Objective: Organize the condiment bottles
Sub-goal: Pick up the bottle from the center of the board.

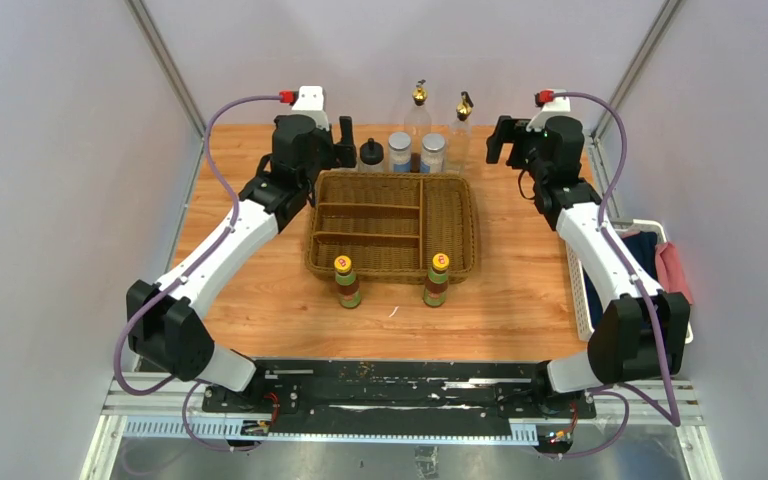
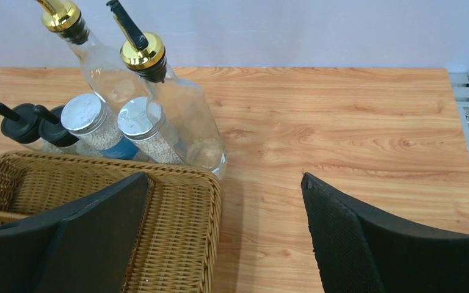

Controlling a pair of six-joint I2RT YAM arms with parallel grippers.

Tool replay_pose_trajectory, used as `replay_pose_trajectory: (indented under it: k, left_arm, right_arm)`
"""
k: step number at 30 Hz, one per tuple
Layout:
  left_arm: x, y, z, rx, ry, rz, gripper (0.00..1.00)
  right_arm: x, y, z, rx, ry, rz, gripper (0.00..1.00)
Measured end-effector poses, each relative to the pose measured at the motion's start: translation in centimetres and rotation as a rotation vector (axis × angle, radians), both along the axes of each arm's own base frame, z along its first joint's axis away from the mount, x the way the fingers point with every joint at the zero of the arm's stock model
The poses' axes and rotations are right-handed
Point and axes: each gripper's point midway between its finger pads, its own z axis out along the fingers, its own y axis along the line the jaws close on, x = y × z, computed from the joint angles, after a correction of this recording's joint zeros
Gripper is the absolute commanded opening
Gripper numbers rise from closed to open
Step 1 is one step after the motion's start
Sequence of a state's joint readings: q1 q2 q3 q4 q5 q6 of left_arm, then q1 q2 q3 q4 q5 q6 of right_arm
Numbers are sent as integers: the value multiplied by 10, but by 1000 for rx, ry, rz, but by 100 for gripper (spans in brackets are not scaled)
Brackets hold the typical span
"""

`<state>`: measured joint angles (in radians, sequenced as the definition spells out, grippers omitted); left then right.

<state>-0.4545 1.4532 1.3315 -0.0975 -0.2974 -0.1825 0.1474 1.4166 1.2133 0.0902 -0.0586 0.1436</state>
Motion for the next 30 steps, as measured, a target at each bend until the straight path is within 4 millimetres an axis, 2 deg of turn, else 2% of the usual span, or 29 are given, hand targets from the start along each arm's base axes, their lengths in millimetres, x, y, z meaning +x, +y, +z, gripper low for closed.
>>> replay_pose_trajectory:
  k: [5, 13, 17, 21, 26, 30]
  left_arm:
    - [1, 8, 0, -25, -2, 39, 100]
    - [-1, 18, 8, -36, -31, 86, 100]
    - [0, 18, 0, -37, -27, 90, 100]
    - [-1, 19, -5, -30, -18, 90, 100]
    - [0, 19, -2, -29, -31, 91, 100]
    - [1, 19, -1, -27, -35, 93, 100]
  right_arm:
    - [-1, -3, 3, 35, -25, -30, 99]
    - [6, 0, 14, 125, -88, 16, 92]
    - [23, 7, 25, 119, -92, 58, 86]
    - [42, 16, 35, 91, -90, 111, 86]
    - [50, 23, 32, 6, -52, 154, 86]
    - [51, 36, 22, -91, -17, 204, 86]
